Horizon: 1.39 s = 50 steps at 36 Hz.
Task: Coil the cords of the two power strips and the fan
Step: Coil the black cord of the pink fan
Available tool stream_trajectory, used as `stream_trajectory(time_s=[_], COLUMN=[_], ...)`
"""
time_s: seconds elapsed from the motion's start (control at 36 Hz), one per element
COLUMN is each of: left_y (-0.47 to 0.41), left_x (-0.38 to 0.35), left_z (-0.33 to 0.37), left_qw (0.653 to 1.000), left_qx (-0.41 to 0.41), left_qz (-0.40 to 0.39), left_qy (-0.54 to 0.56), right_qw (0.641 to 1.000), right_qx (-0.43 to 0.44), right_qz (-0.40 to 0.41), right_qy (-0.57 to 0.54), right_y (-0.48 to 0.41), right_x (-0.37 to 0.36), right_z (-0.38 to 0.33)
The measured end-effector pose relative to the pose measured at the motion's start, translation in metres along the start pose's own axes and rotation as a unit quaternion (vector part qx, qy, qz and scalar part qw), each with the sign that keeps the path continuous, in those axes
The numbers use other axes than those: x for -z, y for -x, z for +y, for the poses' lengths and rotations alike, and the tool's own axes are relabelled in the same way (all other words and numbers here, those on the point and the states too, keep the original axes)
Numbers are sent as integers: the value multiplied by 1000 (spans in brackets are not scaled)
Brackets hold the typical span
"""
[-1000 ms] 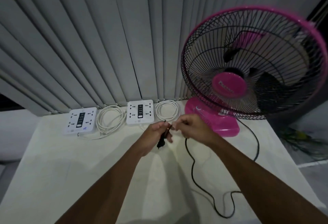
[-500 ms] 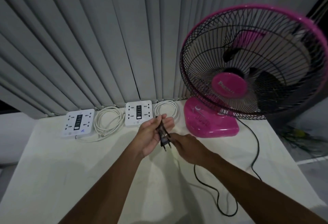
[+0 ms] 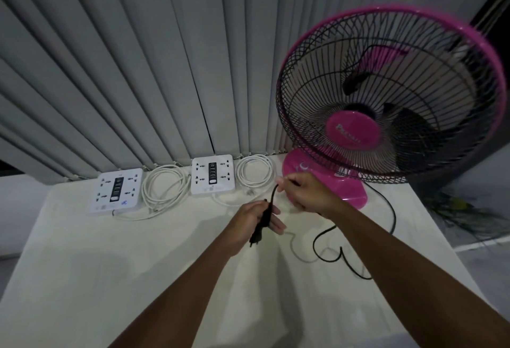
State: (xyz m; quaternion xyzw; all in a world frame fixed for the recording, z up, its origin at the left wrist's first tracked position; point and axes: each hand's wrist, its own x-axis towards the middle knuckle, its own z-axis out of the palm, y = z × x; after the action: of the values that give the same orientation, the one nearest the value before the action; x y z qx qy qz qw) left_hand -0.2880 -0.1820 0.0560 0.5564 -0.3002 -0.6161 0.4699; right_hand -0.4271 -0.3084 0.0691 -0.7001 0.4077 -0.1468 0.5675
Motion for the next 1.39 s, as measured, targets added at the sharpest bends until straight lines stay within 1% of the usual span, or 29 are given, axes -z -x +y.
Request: stream_trajectory(time_s=[0.08,0.14,0.17,0.19,0.25,0.36,0.42,0.5,0.56,0.64,0.69,0.72,0.75,0.78,0.83,0.89,0.94,1.0,1.06,1.08,1.17,1.22,1.28,1.33,1.39], left_y=[5,5,4,2,-1,-8,-11,-14,-15,-14,-15,-15,-14,-12,-6,-1,1,2,1,0,-5,-9,-13,-18,-21], left_x=[3,7,9,11,15,21,23,25,23,14,9,8,7,5,3,1,0,0,2,4,9,12,13,13,13], left_z=[-1,-2,-3,-4,-3,4,6,4,3,2,0,-2,-3,-4,-5,-6,-5,-4,-2,-1,3,8,11,12,12], left_qw=[999,996,993,988,974,944,939,955,974,996,995,993,993,995,999,999,997,995,993,991,978,965,949,937,948], left_qx=[18,24,25,22,9,-28,-48,-53,-50,-37,-33,-28,-18,-5,19,36,41,31,22,19,6,-8,-25,-46,-56], left_qz=[-43,-37,-27,-18,-7,5,9,25,32,61,77,75,67,57,26,-16,-53,-65,-57,-49,0,30,46,48,43], left_qy=[18,76,113,151,226,328,341,291,220,53,-55,-89,-98,-80,-21,7,31,71,103,121,209,262,311,342,309], right_qw=[999,997,994,989,962,906,896,903,914,953,980,988,992,994,994,994,993,989,982,974,931,904,886,878,885], right_qx=[13,18,35,74,163,209,235,273,274,224,170,142,122,111,107,95,74,54,56,72,126,149,177,198,201], right_qz=[16,17,19,23,38,45,31,-2,-8,-10,-11,-6,1,6,-6,-12,-8,-12,-29,-41,-50,-47,-48,-53,-65], right_qy=[45,76,97,124,214,365,374,333,298,206,108,57,21,8,28,55,91,139,179,209,339,398,425,433,414], right_y=[-3,0,3,8,19,36,40,40,38,37,34,32,29,26,19,11,5,1,2,3,9,16,24,32,38], right_x=[-4,-11,-16,-22,-33,-47,-47,-40,-34,-26,-20,-16,-11,-6,2,7,11,13,10,6,-6,-11,-15,-18,-19], right_z=[27,43,49,55,63,74,71,57,47,30,20,15,11,6,-1,1,12,25,39,45,62,69,73,72,67])
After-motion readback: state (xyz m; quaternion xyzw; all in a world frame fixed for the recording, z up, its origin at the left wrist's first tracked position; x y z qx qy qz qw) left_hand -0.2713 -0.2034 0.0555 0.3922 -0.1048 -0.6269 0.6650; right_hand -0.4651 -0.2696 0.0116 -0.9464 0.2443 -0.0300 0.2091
